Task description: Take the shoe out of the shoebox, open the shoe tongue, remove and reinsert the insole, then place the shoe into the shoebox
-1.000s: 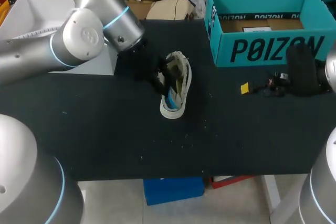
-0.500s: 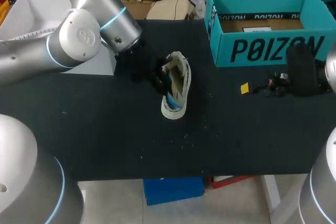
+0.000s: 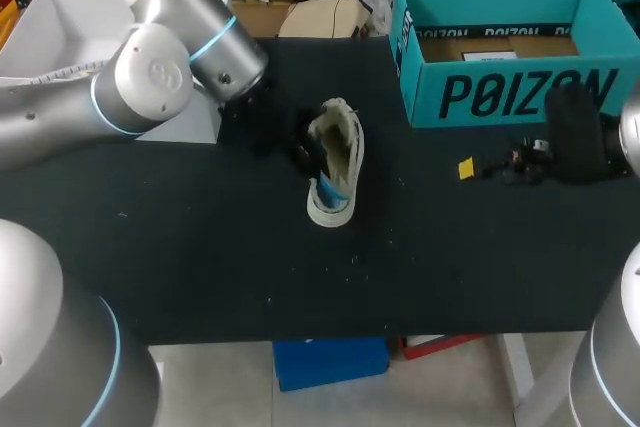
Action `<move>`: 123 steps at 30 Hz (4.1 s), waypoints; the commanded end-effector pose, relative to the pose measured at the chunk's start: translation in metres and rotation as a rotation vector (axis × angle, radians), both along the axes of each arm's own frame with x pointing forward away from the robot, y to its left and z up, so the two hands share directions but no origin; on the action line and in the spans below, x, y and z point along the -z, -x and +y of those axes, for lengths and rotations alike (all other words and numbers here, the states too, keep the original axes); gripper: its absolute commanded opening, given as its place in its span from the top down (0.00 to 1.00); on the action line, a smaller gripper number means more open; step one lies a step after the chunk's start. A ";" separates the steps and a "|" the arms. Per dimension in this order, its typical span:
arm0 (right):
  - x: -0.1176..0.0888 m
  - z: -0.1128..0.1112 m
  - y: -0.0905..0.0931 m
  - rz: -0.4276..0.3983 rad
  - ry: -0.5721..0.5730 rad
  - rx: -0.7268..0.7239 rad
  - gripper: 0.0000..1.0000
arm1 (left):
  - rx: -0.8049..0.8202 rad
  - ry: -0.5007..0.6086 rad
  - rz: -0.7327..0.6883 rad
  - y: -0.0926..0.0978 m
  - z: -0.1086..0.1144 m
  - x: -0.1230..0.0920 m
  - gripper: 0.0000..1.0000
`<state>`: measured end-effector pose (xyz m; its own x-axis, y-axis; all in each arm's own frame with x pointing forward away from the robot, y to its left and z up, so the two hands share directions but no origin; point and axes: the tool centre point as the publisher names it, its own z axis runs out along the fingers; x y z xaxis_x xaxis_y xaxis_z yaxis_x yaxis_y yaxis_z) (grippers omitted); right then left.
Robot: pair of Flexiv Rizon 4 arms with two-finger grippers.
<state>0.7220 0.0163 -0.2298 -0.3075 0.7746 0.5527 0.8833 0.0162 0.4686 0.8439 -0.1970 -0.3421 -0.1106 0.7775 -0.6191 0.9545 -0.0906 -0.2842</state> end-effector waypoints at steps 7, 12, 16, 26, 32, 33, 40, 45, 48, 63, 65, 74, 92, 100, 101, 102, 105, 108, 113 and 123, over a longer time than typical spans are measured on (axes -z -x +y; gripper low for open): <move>0.001 0.001 0.001 -0.001 0.000 0.002 0.00 | -0.021 0.021 -0.002 -0.012 -0.008 0.008 1.00; 0.001 0.001 0.001 -0.001 0.000 0.002 0.00 | -0.040 0.021 0.000 -0.015 -0.010 0.014 1.00; 0.001 0.001 0.001 -0.001 0.000 0.002 0.00 | -0.064 -0.001 -0.028 -0.020 -0.010 0.016 1.00; 0.001 0.001 0.001 -0.001 0.000 0.002 0.00 | -0.134 -0.064 -0.100 -0.032 -0.010 0.015 1.00; 0.001 0.001 0.001 -0.001 0.000 0.002 0.00 | -0.163 -0.094 -0.110 -0.038 -0.011 0.020 1.00; 0.001 0.001 0.001 -0.001 0.000 0.002 0.00 | -0.165 -0.096 -0.105 -0.038 -0.011 0.022 1.00; 0.001 0.001 0.001 -0.001 0.000 0.002 0.00 | -0.184 -0.098 -0.092 -0.042 -0.010 0.031 1.00; 0.001 0.001 0.001 -0.001 0.000 0.002 0.00 | -0.191 -0.104 -0.089 -0.045 -0.010 0.034 1.00; 0.001 0.001 0.001 -0.001 0.000 0.002 0.00 | -0.177 -0.115 -0.087 -0.042 -0.012 0.034 1.00; 0.001 0.001 0.001 -0.001 0.000 0.002 0.00 | -0.123 -0.143 -0.050 -0.023 -0.006 0.042 0.51; 0.001 0.001 0.001 -0.001 0.000 0.002 0.00 | -0.119 -0.118 -0.042 -0.020 -0.002 0.033 0.25; 0.001 0.001 0.001 -0.001 0.000 0.002 0.00 | -0.136 -0.043 -0.130 -0.009 0.005 -0.014 0.33; 0.001 0.001 0.001 -0.001 0.000 0.002 0.00 | -0.131 -0.317 -0.203 -0.017 0.005 0.028 1.00; 0.001 0.001 0.001 -0.001 0.000 0.002 0.00 | -0.123 -0.339 -0.185 -0.020 0.004 0.041 1.00; 0.001 0.001 0.001 -0.001 0.000 0.002 0.00 | -0.119 -0.339 -0.182 -0.019 0.003 0.043 1.00; 0.001 0.001 0.001 -0.001 0.000 0.002 0.00 | -0.114 -0.341 -0.178 -0.018 0.002 0.044 1.00; 0.001 0.001 0.001 -0.001 0.000 0.002 0.00 | -0.105 -0.343 -0.162 -0.016 -0.001 0.049 1.00; 0.001 0.001 0.001 -0.001 0.000 0.002 0.00 | -0.098 -0.356 -0.152 -0.016 -0.002 0.055 1.00; 0.001 0.001 0.001 -0.001 0.000 0.002 0.00 | -0.083 -0.362 -0.140 -0.015 -0.006 0.061 1.00; 0.001 0.001 0.001 -0.001 0.000 0.002 0.00 | -0.134 -0.273 -0.135 -0.024 0.001 0.044 1.00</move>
